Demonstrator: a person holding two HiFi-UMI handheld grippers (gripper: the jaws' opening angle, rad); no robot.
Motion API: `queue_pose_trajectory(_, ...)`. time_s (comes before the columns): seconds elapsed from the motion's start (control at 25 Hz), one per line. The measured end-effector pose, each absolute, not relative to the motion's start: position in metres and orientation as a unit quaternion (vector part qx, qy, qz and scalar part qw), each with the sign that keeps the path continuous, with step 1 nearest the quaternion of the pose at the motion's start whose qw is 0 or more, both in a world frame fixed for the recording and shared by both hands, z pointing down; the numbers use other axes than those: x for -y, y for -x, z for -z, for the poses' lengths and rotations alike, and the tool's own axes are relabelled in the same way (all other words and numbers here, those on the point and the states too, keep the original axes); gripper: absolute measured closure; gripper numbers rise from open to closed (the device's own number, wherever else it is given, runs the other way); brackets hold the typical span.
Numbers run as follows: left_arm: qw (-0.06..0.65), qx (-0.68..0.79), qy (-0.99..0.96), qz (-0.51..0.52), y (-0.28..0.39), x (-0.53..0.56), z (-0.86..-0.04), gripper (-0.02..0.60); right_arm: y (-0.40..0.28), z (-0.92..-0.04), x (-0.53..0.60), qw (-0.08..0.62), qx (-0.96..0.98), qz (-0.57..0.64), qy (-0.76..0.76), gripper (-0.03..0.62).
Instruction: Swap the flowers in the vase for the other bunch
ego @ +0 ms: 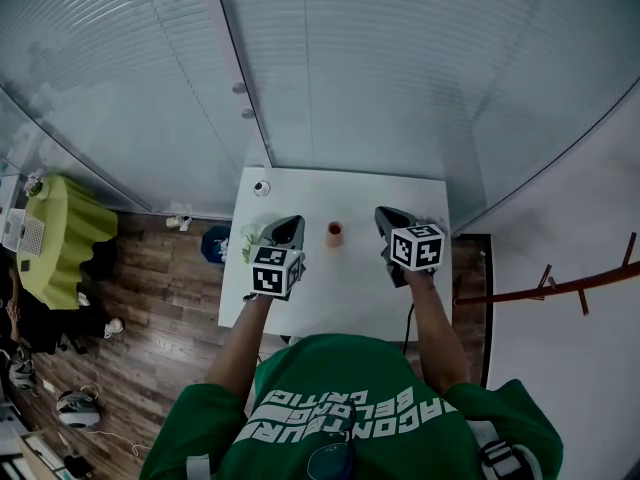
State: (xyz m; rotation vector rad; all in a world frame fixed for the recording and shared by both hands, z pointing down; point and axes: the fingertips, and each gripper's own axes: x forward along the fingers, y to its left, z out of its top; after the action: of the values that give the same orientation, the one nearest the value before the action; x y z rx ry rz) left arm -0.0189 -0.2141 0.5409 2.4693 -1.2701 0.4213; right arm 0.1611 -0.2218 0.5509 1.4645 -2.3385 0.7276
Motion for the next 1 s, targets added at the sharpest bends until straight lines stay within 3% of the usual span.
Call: queue_pose_trajectory(1.0,0.178,0.477,-0.850,-0.136,0.046,0.203,-0.546,0.582,-0.143,-0.557,0.226,0.157,0.823,-0.257,-0.482,0.580)
